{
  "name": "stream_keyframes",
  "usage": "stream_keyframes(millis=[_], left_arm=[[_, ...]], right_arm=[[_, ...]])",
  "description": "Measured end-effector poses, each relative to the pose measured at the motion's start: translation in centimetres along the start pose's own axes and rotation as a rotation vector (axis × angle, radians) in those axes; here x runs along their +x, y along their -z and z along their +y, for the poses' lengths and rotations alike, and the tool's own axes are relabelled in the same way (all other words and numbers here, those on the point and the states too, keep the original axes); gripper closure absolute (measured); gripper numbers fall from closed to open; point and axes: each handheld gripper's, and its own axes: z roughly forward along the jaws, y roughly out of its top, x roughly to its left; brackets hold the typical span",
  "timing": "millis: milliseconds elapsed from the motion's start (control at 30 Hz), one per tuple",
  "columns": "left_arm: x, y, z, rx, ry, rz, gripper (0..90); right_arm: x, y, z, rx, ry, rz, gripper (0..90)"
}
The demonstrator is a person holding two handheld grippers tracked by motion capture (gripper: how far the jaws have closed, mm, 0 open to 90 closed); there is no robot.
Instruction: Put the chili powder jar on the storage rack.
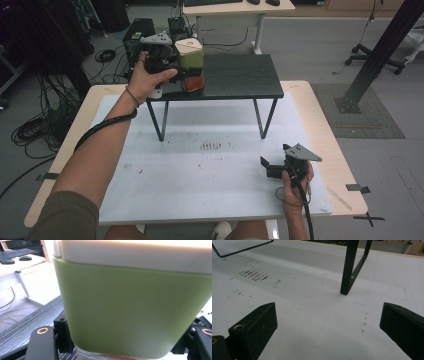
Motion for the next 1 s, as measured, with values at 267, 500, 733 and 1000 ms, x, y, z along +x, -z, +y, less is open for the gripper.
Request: stream_keyframes(millis=[267, 500, 733, 1000], left_arm=[[0.0, 0.0, 0.0, 0.0, 0.007, -0.003, 27.5], [0.0, 0.1, -0.1, -0.002, 0.005, -0.003, 27.3], [0.1, 1.1, -0.1, -0.02, 0.011, -0.003, 21.9], [-0.2, 3.0, -0.3, -0.005, 0.002, 0.005, 16.4]], right_arm=[[0.0, 0.0, 0.0, 0.0, 0.001, 0.001, 1.2], [0.0, -0.1, 0.0, 0.003, 0.003, 0.001, 1.2], [0.0, -0.1, 0.0, 0.003, 0.003, 0.005, 1.2], [0.0, -0.1, 0.0, 0.005, 0.004, 0.001, 1.2]])
